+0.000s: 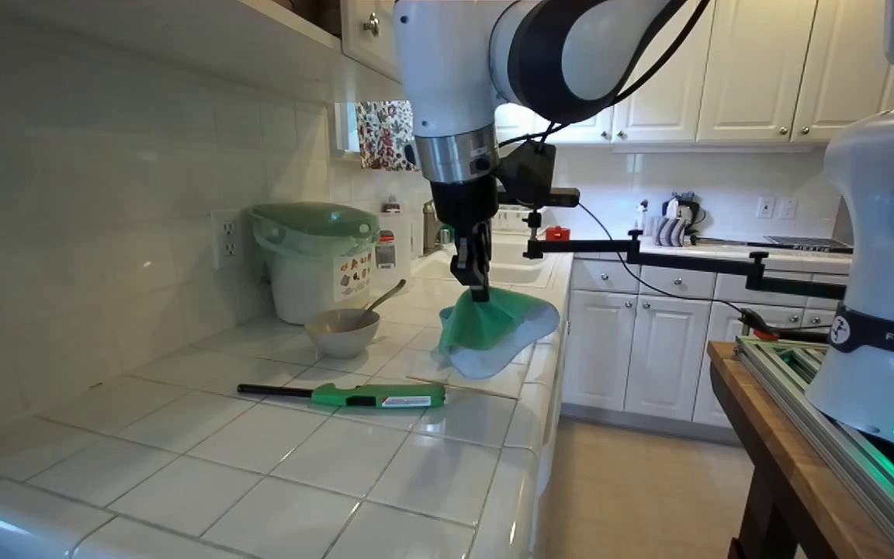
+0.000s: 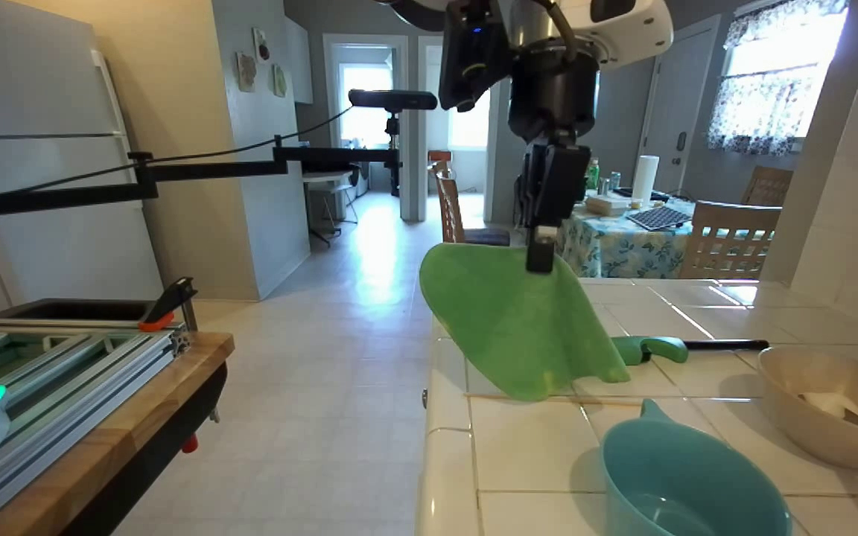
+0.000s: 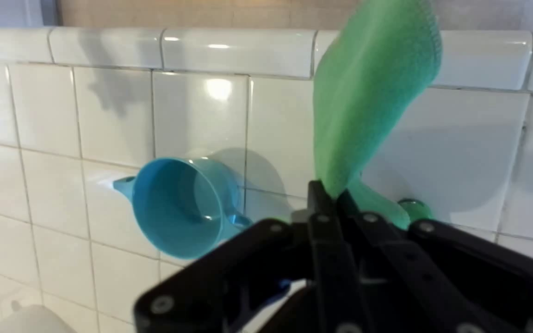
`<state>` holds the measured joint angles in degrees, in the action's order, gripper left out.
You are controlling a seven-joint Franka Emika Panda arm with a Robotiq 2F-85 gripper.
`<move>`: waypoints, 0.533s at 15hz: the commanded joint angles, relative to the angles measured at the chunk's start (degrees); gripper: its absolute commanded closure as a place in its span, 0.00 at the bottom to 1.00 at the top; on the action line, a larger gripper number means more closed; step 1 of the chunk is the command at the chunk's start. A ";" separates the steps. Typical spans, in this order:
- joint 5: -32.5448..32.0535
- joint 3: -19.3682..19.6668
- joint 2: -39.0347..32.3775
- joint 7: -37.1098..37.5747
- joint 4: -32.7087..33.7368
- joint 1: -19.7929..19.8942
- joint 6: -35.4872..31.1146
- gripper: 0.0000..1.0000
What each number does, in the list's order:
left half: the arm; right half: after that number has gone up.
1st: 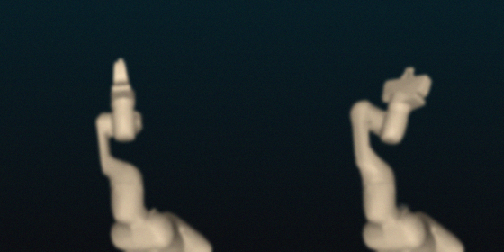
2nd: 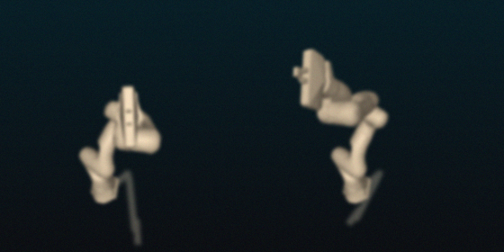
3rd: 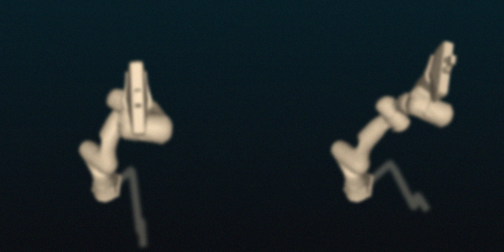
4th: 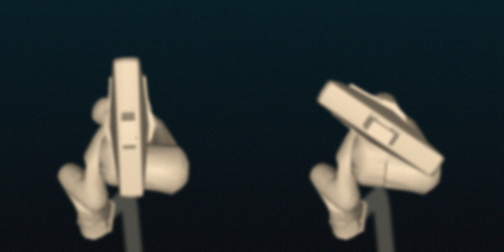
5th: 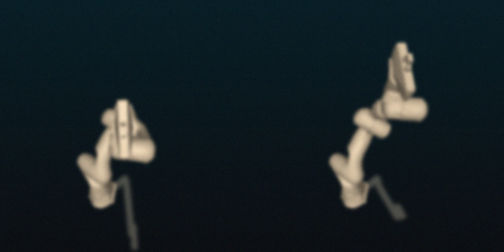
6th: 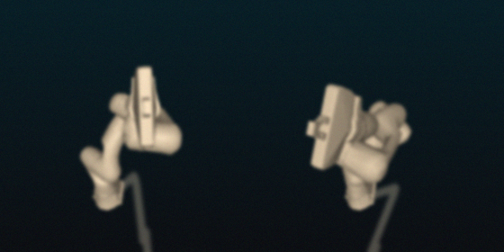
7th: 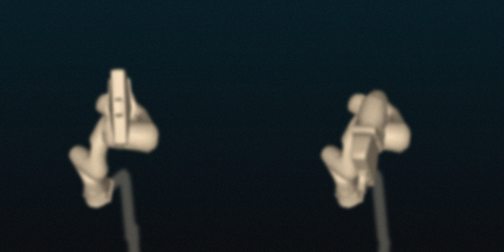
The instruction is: Use the green towel to wipe the counter.
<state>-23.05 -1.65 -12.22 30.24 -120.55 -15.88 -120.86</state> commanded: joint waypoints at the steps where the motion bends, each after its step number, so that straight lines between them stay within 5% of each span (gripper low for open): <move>1: -3.86 -0.03 -0.99 3.72 -1.73 1.47 -2.29 0.99; 8: -2.87 1.08 -9.26 2.26 -0.79 2.81 -11.57 0.99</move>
<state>-25.93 -0.83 -19.12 32.59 -122.26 -13.10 -129.31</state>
